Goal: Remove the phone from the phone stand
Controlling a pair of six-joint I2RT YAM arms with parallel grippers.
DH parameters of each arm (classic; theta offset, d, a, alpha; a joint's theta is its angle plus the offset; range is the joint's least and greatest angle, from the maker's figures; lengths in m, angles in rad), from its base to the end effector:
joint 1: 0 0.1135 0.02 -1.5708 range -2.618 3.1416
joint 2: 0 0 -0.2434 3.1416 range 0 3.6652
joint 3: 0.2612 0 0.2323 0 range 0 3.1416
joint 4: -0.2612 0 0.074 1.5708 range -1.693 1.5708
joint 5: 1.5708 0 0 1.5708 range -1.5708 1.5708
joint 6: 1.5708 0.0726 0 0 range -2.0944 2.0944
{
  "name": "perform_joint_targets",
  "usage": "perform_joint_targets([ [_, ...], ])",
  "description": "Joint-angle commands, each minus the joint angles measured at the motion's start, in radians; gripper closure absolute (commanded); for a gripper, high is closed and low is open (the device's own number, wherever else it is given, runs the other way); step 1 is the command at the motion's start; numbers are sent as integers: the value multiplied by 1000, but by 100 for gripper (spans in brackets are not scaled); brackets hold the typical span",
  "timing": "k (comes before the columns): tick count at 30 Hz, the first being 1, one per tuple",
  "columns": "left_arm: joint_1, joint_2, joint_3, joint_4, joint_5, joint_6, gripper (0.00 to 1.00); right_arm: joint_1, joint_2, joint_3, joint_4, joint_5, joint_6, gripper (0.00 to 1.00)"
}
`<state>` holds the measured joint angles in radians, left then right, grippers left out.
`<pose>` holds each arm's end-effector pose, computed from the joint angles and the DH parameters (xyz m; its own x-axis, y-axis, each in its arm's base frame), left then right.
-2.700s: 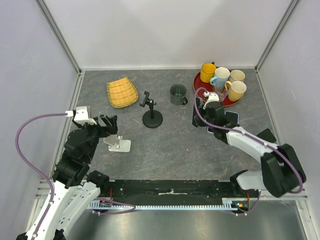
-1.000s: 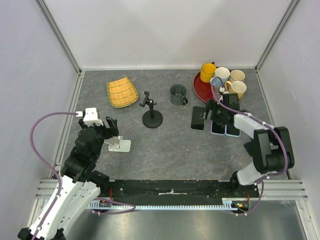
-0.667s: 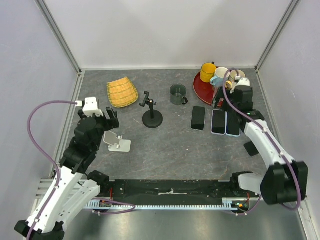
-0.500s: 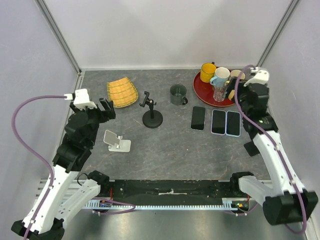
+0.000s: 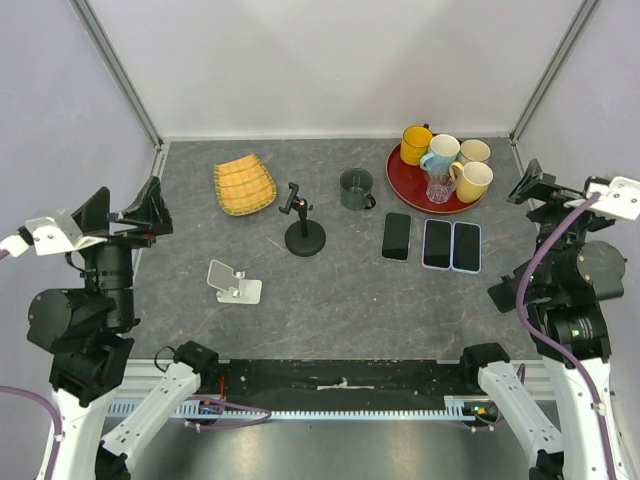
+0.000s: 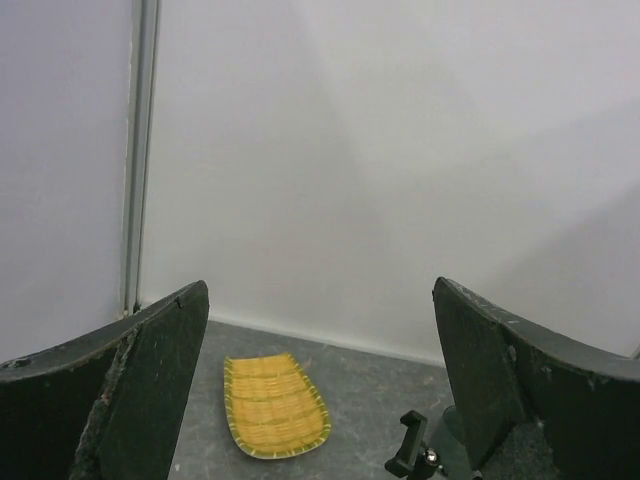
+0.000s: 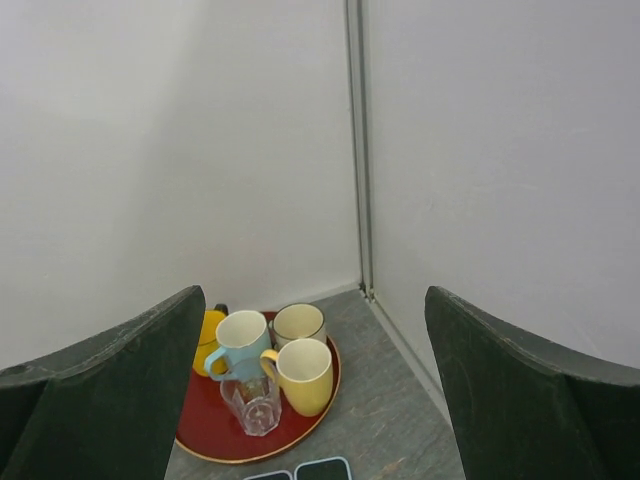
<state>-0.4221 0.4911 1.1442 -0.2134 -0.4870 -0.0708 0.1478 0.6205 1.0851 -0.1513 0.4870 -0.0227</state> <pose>0.0798 0.0014 0.4711 0.3891 -0.2432 -0.8885 0.0033 0.9649 -0.2627 0.1308 -0.0149 0.4518 0.2977 0.0241 -0.9543 0.3170 0.9405 0.1226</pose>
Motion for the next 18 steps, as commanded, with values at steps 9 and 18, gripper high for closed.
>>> perform_joint_targets([
  [9, 5, -22, -18, 89, 36, 43, 0, 30, -48, -62, 78, 55, -94, 2],
  [18, 5, 12, 32, 59, 80, 43, 0, 47, -51, -93, 108, 38, -95, 2],
])
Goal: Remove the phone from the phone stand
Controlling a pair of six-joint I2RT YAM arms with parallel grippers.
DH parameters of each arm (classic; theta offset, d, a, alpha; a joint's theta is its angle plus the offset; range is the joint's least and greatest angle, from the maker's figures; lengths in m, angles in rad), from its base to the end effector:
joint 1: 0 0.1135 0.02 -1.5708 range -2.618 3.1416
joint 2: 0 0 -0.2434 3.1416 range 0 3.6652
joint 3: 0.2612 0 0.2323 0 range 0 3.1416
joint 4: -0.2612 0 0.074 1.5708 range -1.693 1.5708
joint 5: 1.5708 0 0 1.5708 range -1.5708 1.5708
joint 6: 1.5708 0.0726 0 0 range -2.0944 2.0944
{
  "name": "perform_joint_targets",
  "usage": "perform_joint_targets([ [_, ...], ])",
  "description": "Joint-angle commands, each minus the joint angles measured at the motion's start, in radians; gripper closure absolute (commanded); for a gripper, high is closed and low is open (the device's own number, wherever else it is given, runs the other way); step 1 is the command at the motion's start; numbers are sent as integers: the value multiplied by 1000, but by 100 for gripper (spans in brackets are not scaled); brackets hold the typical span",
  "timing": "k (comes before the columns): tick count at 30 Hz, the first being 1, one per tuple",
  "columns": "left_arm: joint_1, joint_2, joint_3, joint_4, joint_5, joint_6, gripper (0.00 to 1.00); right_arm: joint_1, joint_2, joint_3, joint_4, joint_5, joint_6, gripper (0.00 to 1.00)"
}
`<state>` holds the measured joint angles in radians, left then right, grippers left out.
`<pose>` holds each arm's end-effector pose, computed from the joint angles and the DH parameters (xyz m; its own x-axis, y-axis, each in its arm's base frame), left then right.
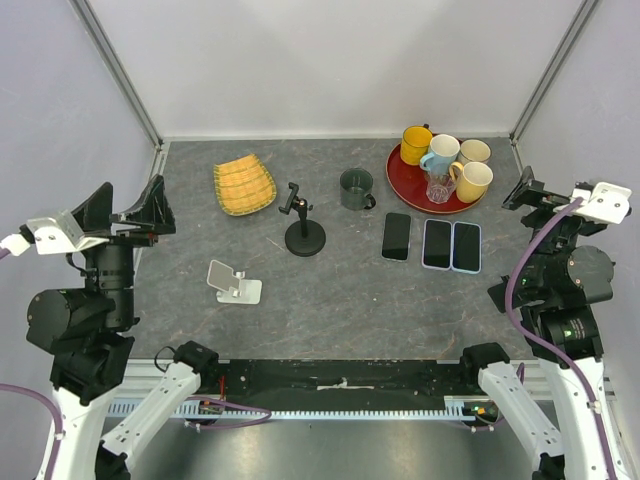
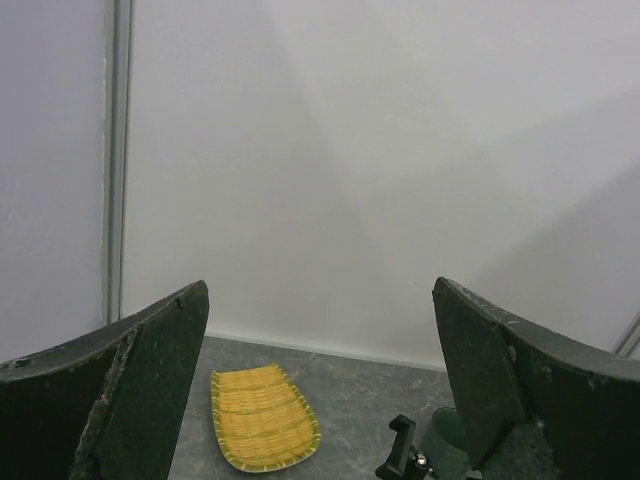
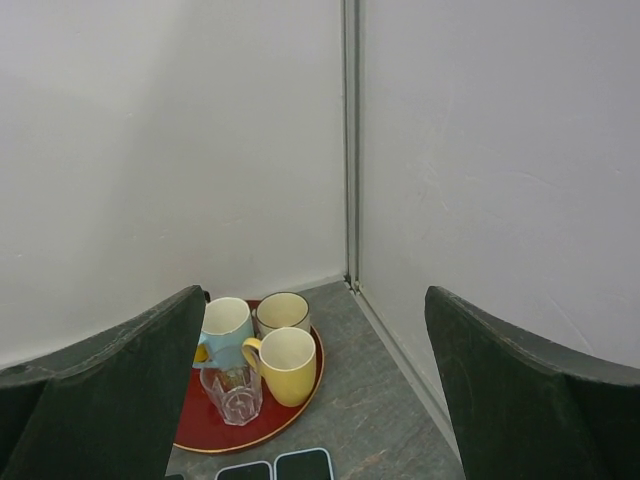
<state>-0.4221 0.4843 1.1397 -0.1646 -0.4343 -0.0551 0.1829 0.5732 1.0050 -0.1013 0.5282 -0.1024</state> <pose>0.0757 -0.0005 0.4771 0.4275 -0.2467 -0.8697 0.0567 0.9675 -0.2466 0.1281 -0.0135 0.4383 0.2856 -0.0370 -0.9576 0.3427 0.9371 0.0660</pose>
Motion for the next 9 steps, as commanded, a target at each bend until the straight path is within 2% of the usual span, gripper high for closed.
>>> perform_joint_targets([
  [1, 5, 20, 35, 5, 26, 28, 0, 13, -6, -16, 66, -4, -13, 2],
  [5, 5, 36, 45, -38, 9, 12, 0, 23, 2, -20, 74, -17, -6, 2],
  [9, 5, 31, 16, -13, -15, -9, 0, 46, 17, -13, 78, -8, -26, 2],
])
